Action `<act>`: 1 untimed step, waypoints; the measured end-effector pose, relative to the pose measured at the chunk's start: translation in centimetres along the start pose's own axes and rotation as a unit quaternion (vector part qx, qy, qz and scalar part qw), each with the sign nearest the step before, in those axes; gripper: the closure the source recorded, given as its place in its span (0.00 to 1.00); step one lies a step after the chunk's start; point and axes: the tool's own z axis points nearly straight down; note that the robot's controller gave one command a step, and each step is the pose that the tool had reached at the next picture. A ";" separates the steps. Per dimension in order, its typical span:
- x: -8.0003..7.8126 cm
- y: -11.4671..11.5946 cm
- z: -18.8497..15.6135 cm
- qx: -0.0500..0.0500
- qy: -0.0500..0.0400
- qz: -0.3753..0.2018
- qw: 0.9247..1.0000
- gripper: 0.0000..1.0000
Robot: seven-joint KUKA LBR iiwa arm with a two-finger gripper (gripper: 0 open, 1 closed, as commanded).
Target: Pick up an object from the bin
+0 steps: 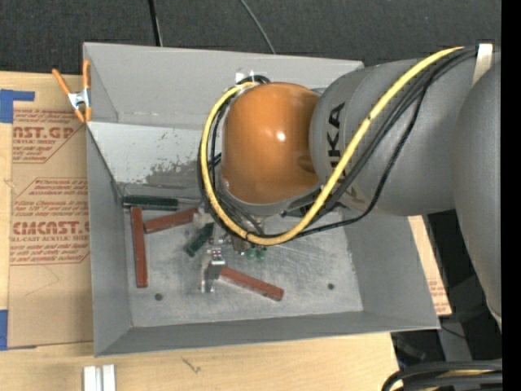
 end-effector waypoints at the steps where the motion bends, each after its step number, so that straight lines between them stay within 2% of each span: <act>1: 0.2 -4.7 6.5 -0.001 -0.002 0.022 1.000 0.00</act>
Offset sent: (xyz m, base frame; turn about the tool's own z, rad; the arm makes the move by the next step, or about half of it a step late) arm 0.0117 -0.0852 -0.0637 -0.0221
